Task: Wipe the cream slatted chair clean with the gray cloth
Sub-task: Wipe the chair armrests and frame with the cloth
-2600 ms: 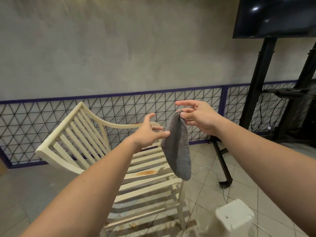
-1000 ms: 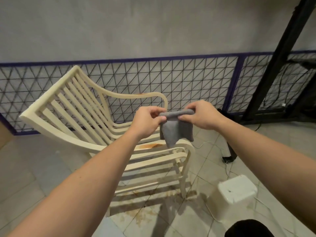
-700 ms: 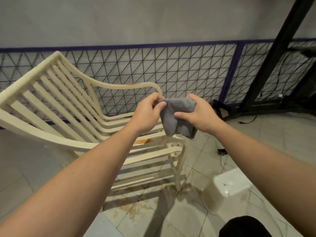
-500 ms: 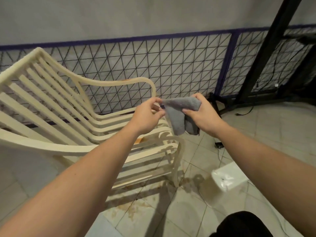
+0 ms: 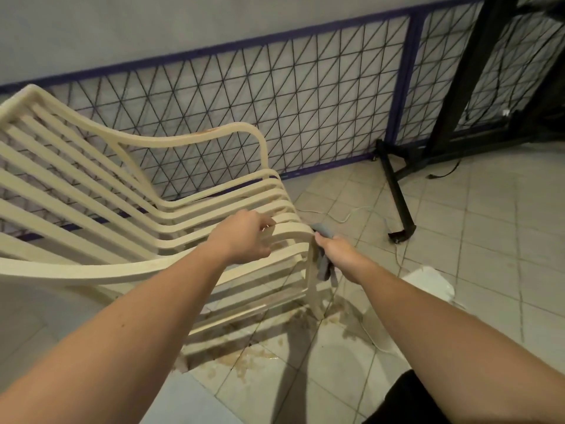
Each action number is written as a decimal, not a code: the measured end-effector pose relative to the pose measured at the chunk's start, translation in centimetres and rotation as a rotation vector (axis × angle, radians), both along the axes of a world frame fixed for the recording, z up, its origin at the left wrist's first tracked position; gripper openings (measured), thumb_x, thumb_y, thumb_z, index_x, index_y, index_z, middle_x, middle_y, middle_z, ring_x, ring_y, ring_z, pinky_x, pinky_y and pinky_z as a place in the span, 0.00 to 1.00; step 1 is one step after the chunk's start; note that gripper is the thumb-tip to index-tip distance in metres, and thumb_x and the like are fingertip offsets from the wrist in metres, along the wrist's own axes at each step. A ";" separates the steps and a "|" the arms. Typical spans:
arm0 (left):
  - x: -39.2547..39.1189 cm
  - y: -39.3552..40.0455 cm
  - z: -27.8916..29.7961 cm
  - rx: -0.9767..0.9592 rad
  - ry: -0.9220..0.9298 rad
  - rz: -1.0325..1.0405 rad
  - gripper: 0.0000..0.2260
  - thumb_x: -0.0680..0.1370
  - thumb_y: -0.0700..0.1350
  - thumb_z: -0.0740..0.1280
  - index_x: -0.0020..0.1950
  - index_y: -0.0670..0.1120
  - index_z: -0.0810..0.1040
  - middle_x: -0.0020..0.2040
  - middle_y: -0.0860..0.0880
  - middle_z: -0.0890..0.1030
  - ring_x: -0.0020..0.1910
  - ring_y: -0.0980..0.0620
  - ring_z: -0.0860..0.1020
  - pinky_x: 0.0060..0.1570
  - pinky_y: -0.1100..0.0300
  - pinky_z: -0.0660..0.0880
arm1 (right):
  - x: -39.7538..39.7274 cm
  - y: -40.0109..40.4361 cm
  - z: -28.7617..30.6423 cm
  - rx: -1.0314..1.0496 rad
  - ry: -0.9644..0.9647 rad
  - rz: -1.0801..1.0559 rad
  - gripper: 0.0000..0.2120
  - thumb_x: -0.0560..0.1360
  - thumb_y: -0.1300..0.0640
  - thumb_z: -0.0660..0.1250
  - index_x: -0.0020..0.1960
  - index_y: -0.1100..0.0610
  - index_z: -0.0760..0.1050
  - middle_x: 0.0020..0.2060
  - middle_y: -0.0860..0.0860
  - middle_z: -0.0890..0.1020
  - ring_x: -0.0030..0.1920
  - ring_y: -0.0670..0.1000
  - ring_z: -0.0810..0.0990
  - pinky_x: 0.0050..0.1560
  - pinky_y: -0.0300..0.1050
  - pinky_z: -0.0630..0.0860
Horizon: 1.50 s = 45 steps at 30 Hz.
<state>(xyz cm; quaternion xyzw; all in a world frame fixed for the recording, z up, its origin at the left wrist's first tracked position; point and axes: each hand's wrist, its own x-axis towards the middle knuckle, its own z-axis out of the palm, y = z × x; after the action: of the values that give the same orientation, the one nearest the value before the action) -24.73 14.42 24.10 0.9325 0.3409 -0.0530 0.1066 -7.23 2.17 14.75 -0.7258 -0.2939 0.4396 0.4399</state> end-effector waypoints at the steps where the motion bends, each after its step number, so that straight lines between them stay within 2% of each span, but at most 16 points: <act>1: -0.1 0.0 -0.1 0.004 0.009 -0.008 0.14 0.68 0.54 0.71 0.53 0.54 0.81 0.46 0.52 0.84 0.48 0.46 0.80 0.47 0.49 0.80 | -0.7 0.0 -0.4 0.020 0.088 -0.064 0.15 0.83 0.44 0.57 0.62 0.49 0.76 0.40 0.52 0.83 0.45 0.51 0.83 0.51 0.49 0.81; 2: -0.2 0.0 -0.2 0.011 0.016 -0.017 0.15 0.68 0.53 0.71 0.54 0.52 0.81 0.45 0.51 0.83 0.47 0.46 0.80 0.46 0.48 0.80 | -1.2 0.2 -0.8 0.062 0.147 -0.122 0.14 0.83 0.44 0.58 0.61 0.49 0.75 0.45 0.48 0.82 0.52 0.51 0.81 0.59 0.49 0.77; 5: -0.5 -0.2 -0.3 0.029 0.016 -0.026 0.19 0.69 0.52 0.73 0.60 0.52 0.80 0.48 0.50 0.84 0.49 0.45 0.80 0.48 0.48 0.79 | -2.9 0.1 -0.3 0.292 -0.028 -0.025 0.17 0.84 0.47 0.56 0.72 0.41 0.70 0.61 0.43 0.77 0.58 0.50 0.78 0.55 0.43 0.73; 7: -0.6 -0.2 -0.3 0.029 0.009 -0.019 0.26 0.69 0.52 0.74 0.68 0.57 0.77 0.53 0.52 0.83 0.52 0.47 0.79 0.52 0.51 0.79 | -3.8 -0.5 -0.3 0.353 -0.300 0.120 0.22 0.84 0.49 0.55 0.78 0.40 0.61 0.77 0.41 0.62 0.75 0.50 0.61 0.73 0.48 0.60; 8: -0.8 -0.2 -0.2 0.026 0.011 -0.015 0.29 0.69 0.52 0.74 0.71 0.59 0.74 0.55 0.52 0.82 0.52 0.47 0.78 0.53 0.51 0.79 | -4.2 -1.0 -0.5 0.363 -0.407 0.173 0.24 0.85 0.51 0.55 0.79 0.42 0.56 0.79 0.40 0.56 0.79 0.46 0.49 0.77 0.47 0.49; 10: -1.4 -0.2 0.0 0.010 -0.003 -0.001 0.32 0.68 0.52 0.74 0.72 0.60 0.73 0.59 0.54 0.82 0.55 0.49 0.78 0.55 0.52 0.78 | -4.5 -2.2 -1.3 0.426 -0.490 0.219 0.26 0.84 0.55 0.57 0.80 0.43 0.54 0.79 0.38 0.52 0.79 0.40 0.42 0.78 0.43 0.42; 12: -2.4 0.1 0.4 -0.024 -0.041 0.023 0.32 0.68 0.51 0.75 0.72 0.59 0.73 0.64 0.57 0.80 0.58 0.52 0.78 0.57 0.54 0.77 | -4.2 -3.3 -2.0 0.486 -0.423 0.171 0.27 0.83 0.59 0.59 0.78 0.42 0.59 0.78 0.37 0.57 0.78 0.39 0.49 0.79 0.45 0.47; 15: -4.2 0.3 1.0 -0.061 -0.068 0.064 0.31 0.70 0.50 0.76 0.73 0.59 0.73 0.63 0.58 0.79 0.56 0.54 0.77 0.54 0.60 0.74 | -3.3 -2.7 -0.7 0.409 -0.189 -0.011 0.21 0.84 0.55 0.58 0.71 0.34 0.68 0.74 0.37 0.68 0.68 0.42 0.72 0.68 0.53 0.73; 17: -5.2 0.4 1.1 -0.072 -0.085 0.088 0.31 0.70 0.50 0.76 0.73 0.58 0.73 0.64 0.57 0.79 0.54 0.55 0.78 0.54 0.60 0.74 | -3.3 -1.4 0.8 0.355 -0.418 0.066 0.20 0.84 0.52 0.56 0.74 0.37 0.66 0.74 0.40 0.69 0.69 0.43 0.71 0.68 0.54 0.73; 20: -5.8 0.3 1.0 -0.088 -0.124 0.104 0.32 0.70 0.49 0.76 0.73 0.57 0.72 0.64 0.55 0.79 0.48 0.59 0.78 0.52 0.62 0.74 | -5.1 0.6 2.0 0.290 -0.942 0.401 0.25 0.82 0.49 0.53 0.79 0.42 0.56 0.78 0.41 0.59 0.78 0.48 0.52 0.79 0.56 0.48; 23: -6.0 0.3 0.9 -0.084 -0.150 0.104 0.32 0.70 0.48 0.75 0.73 0.56 0.72 0.64 0.55 0.79 0.46 0.61 0.78 0.51 0.63 0.73 | -6.0 0.7 1.6 0.311 -1.191 0.505 0.31 0.78 0.48 0.50 0.80 0.42 0.49 0.79 0.42 0.54 0.79 0.50 0.47 0.79 0.53 0.43; 26: -6.3 0.7 1.1 -0.071 -0.128 0.105 0.33 0.71 0.49 0.75 0.74 0.57 0.70 0.65 0.55 0.78 0.55 0.54 0.78 0.57 0.57 0.76 | -4.8 -0.4 -0.3 0.292 -1.111 0.379 0.30 0.82 0.52 0.53 0.81 0.42 0.45 0.80 0.43 0.51 0.80 0.49 0.46 0.79 0.56 0.48; 30: -7.1 1.8 1.3 -0.061 -0.134 0.113 0.31 0.71 0.53 0.75 0.73 0.57 0.71 0.64 0.56 0.78 0.63 0.51 0.76 0.62 0.50 0.76 | -3.3 -0.7 -0.5 0.229 -0.930 0.234 0.26 0.84 0.47 0.51 0.80 0.41 0.48 0.78 0.42 0.58 0.77 0.48 0.56 0.76 0.58 0.59; 36: -6.3 1.5 0.9 -0.078 -0.137 0.108 0.31 0.70 0.50 0.76 0.72 0.56 0.72 0.65 0.55 0.79 0.56 0.54 0.78 0.59 0.55 0.77 | -5.6 1.2 1.6 0.283 -1.204 0.504 0.29 0.79 0.45 0.53 0.79 0.38 0.50 0.79 0.43 0.56 0.78 0.54 0.51 0.78 0.60 0.48; 41: -3.1 0.6 0.2 -0.031 -0.116 0.010 0.30 0.70 0.53 0.75 0.72 0.55 0.72 0.64 0.55 0.79 0.53 0.53 0.79 0.56 0.55 0.77 | -3.5 0.0 -0.5 0.287 -0.754 0.271 0.26 0.82 0.40 0.53 0.78 0.36 0.52 0.77 0.39 0.57 0.77 0.49 0.54 0.76 0.60 0.56; 45: 0.7 0.1 -0.3 -0.034 -0.107 -0.056 0.30 0.71 0.54 0.74 0.72 0.56 0.72 0.64 0.55 0.79 0.57 0.52 0.78 0.59 0.51 0.77 | -3.4 -1.5 -1.6 0.293 -0.494 0.170 0.26 0.83 0.39 0.52 0.78 0.34 0.49 0.78 0.35 0.52 0.78 0.45 0.49 0.78 0.52 0.51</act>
<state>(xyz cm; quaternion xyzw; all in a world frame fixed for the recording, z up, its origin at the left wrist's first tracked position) -24.00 14.51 23.75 0.9413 0.3075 -0.0118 0.1387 -10.59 0.64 13.16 -0.7124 -0.5120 0.2378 0.4170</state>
